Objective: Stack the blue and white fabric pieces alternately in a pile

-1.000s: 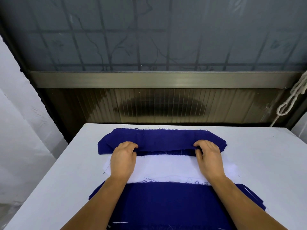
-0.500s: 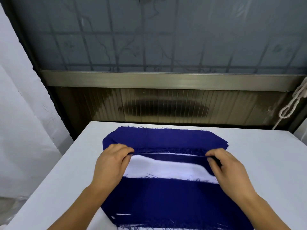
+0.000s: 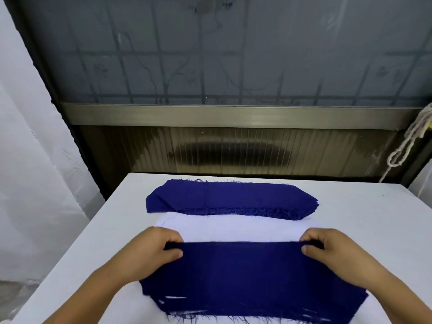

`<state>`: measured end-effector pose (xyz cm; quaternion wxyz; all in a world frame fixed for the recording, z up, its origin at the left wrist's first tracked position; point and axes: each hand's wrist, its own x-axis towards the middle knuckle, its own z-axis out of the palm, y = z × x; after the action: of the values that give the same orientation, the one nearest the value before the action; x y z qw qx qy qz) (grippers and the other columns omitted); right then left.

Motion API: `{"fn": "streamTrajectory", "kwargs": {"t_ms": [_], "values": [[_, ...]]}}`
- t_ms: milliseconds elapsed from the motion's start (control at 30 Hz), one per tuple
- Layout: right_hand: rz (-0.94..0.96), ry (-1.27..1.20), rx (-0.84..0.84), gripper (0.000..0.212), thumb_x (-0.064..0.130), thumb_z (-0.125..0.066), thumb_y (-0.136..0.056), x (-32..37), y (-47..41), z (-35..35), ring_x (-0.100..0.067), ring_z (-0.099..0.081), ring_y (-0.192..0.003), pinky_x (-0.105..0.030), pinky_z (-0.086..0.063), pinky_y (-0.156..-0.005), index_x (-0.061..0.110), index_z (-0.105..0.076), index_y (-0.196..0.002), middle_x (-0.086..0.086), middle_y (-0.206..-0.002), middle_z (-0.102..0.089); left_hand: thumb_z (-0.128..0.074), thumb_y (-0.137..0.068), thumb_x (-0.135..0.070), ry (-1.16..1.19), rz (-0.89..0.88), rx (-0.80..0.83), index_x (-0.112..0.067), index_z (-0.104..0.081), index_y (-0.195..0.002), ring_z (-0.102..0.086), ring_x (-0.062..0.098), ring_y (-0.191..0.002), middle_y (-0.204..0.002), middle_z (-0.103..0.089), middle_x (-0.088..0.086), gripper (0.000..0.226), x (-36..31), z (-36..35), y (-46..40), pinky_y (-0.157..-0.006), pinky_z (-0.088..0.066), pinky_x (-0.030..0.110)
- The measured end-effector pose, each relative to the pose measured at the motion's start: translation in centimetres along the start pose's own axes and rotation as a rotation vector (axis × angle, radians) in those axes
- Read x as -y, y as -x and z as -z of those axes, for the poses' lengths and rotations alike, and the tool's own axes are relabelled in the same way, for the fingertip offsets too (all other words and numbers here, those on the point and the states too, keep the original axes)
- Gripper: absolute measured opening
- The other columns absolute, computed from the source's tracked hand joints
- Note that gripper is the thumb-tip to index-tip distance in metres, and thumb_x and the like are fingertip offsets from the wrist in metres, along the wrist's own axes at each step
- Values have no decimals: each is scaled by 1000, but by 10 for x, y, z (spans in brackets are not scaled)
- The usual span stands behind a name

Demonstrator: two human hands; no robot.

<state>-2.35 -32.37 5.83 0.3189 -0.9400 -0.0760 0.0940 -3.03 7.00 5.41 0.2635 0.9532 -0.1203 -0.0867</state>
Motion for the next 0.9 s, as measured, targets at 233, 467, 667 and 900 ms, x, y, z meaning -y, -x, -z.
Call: {"fn": "streamTrajectory", "kwargs": {"t_ms": [233, 467, 667, 900], "values": [[391, 192, -687, 19, 21, -49, -94, 5, 22, 3, 2, -56, -91, -14, -44, -79, 28, -66, -95, 26, -95, -63, -58, -95, -33, -161, -350, -659, -30, -67, -92, -59, 1, -86, -92, -62, -23, 10, -15, 10, 13, -77, -43, 12], [621, 391, -644, 57, 30, -31, -104, -43, 44, -70, -10, -57, -104, -30, -41, -95, 11, -75, -73, 3, -95, -73, -31, -102, -46, -298, -489, -472, -19, -77, -84, -58, 4, -98, -106, -70, -8, 56, 29, -68, 36, -86, -47, 19], [452, 302, -547, 5, 18, -74, -80, -57, 52, -75, -4, -55, -105, -16, -37, -95, 16, -74, -85, 10, -108, -68, -95, -47, -21, -251, -207, -381, -14, -72, -113, -50, 5, -117, -128, -62, -5, 71, 39, -79, 41, -105, -26, 12], [382, 288, -465, 23, 7, -72, -60, -61, 56, -72, 2, -54, -96, -8, -37, -88, 21, -72, -77, 13, -99, -70, -100, -34, -19, -290, -151, -282, -16, -71, -116, -47, 6, -118, -128, -62, -5, 87, 33, -78, 38, -107, -14, 6]]}}
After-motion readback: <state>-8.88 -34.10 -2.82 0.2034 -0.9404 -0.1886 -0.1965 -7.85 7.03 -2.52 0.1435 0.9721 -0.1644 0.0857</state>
